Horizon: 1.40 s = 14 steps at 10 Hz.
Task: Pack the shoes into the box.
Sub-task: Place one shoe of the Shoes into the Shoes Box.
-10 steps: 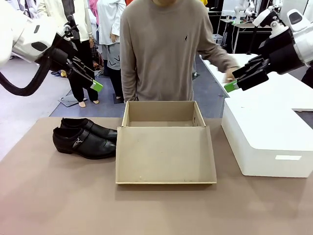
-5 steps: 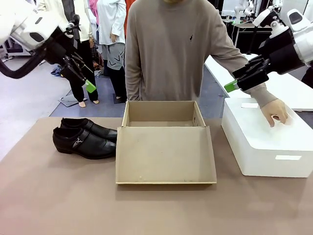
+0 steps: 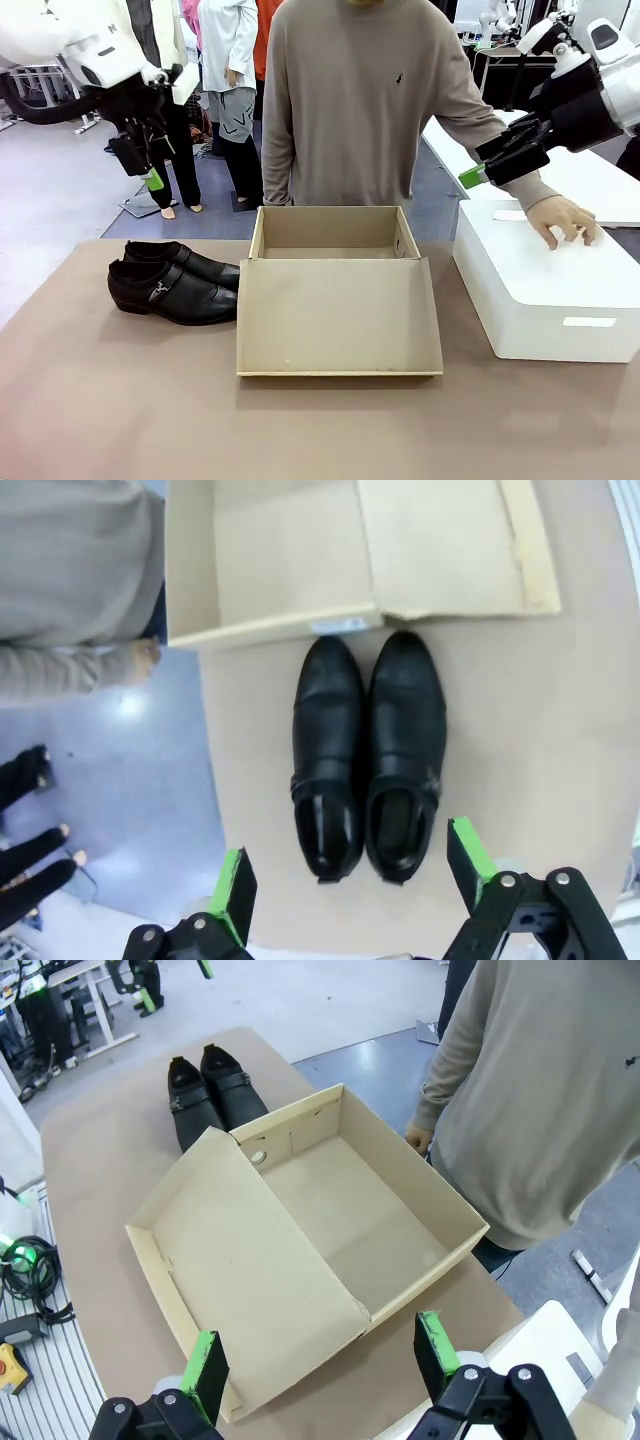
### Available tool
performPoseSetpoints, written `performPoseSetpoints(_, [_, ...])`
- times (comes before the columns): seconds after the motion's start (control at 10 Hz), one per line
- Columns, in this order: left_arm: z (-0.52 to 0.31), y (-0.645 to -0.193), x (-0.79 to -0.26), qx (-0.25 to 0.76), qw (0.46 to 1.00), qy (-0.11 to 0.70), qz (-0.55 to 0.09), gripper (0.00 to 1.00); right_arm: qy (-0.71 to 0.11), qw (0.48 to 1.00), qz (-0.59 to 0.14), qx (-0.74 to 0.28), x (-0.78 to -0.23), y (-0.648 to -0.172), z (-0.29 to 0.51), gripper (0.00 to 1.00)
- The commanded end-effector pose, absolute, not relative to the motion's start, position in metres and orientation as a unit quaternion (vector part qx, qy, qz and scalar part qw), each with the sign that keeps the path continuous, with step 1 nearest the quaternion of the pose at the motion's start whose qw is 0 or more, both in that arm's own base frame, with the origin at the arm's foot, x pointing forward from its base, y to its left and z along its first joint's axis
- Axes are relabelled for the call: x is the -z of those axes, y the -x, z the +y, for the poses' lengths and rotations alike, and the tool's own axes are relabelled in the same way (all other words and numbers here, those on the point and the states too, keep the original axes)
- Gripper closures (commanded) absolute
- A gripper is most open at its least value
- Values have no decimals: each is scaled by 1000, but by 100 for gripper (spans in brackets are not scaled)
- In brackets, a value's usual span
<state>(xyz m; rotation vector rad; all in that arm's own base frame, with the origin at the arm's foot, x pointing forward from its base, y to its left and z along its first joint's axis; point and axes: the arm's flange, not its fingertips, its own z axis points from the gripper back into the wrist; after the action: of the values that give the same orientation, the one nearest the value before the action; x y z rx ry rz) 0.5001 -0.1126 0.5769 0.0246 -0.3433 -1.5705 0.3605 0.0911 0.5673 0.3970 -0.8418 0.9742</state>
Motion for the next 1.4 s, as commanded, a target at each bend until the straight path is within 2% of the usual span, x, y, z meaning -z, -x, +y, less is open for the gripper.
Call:
performPoseSetpoints(0.0, [-109,-526,-564,700,702,-49,-120,0,-193,774,-396,-455,-566,-364,91,0])
performPoseSetpoints(0.4, [-99,-549,-523,688,720,-47,-83,0,-193,774,-396,-455,-566,-364,91,0])
performPoseSetpoints(1.3, [-100,-548,-518,697,711,-40,-88,0,-193,774,-396,-455,-566,-364,91,0])
